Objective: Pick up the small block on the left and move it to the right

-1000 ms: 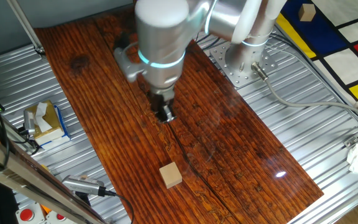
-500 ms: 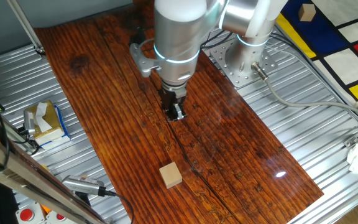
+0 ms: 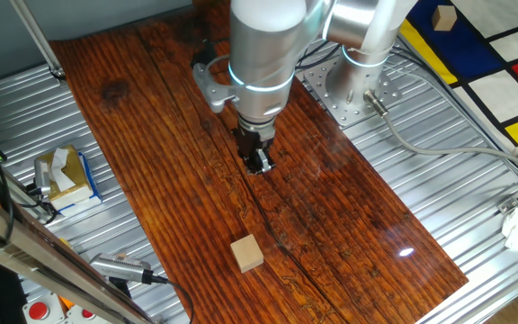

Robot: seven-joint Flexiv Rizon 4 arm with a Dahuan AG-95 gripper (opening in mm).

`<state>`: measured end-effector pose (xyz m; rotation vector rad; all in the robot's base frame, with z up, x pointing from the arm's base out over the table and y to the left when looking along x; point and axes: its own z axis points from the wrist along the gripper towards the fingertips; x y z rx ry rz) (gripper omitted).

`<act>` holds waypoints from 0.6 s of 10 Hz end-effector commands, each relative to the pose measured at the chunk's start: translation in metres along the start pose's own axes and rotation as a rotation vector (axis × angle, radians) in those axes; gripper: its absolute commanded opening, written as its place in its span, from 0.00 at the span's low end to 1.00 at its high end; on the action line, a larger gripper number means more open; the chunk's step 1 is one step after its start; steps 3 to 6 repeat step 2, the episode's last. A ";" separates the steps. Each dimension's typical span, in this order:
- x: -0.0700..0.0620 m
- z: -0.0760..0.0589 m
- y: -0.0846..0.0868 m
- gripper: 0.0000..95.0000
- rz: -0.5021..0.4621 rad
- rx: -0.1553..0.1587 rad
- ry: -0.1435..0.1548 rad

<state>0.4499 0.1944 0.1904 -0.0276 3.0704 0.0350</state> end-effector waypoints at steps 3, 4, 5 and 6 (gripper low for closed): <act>0.001 0.000 -0.001 0.00 0.006 0.000 -0.006; 0.001 0.000 -0.001 0.00 0.006 0.000 -0.006; 0.001 0.000 -0.001 0.00 0.006 0.000 -0.006; 0.001 0.000 -0.001 0.00 0.006 0.000 -0.006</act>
